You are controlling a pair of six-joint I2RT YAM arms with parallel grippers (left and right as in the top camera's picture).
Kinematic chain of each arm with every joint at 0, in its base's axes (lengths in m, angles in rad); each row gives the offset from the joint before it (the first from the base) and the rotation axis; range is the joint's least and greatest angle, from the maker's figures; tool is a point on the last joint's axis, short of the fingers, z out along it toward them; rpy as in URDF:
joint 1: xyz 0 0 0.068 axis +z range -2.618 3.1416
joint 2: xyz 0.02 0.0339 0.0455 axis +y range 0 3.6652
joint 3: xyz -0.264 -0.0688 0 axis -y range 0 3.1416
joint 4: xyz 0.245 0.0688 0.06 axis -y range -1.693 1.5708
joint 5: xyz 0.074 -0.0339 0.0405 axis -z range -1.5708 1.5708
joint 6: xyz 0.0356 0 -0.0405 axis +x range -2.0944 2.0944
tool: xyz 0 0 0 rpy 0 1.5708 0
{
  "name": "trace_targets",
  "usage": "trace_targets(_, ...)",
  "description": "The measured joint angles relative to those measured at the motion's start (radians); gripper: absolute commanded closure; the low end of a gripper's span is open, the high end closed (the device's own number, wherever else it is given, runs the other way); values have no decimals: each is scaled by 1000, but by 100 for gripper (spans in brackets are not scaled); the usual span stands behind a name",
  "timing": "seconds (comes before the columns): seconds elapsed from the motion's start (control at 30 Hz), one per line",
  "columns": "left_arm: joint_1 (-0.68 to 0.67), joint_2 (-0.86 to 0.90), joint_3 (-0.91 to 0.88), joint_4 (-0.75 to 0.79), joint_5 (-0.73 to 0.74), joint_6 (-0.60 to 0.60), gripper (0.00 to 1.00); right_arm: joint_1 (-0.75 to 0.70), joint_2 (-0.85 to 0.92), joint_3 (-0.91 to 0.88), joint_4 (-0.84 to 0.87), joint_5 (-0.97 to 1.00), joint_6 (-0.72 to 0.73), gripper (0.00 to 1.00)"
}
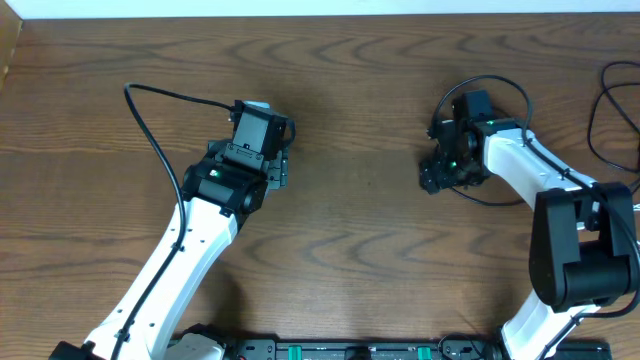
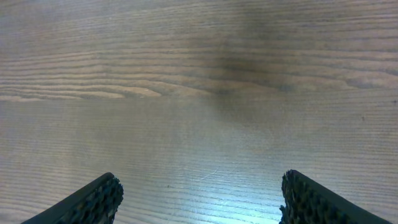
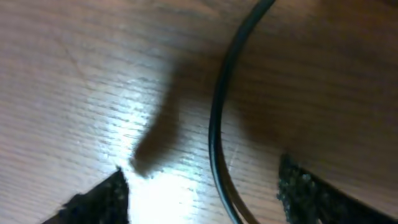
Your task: Untangle cables
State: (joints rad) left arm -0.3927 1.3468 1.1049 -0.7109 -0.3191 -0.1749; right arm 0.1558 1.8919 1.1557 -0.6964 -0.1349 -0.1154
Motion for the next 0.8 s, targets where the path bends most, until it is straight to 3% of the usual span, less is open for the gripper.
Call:
trace_targets(0.2, 0, 0, 0, 0, 0, 0, 17, 11, 16, 11, -11, 29, -6, 77)
trace_targets(0.3, 0, 0, 0, 0, 0, 0, 17, 11, 22, 16, -16, 34, -5, 88)
trace_targets(0.5, 0, 0, 0, 0, 0, 0, 17, 11, 26, 18, -18, 30, -6, 99)
trace_targets(0.8, 0, 0, 0, 0, 0, 0, 17, 11, 26, 18, -18, 31, 0, 99)
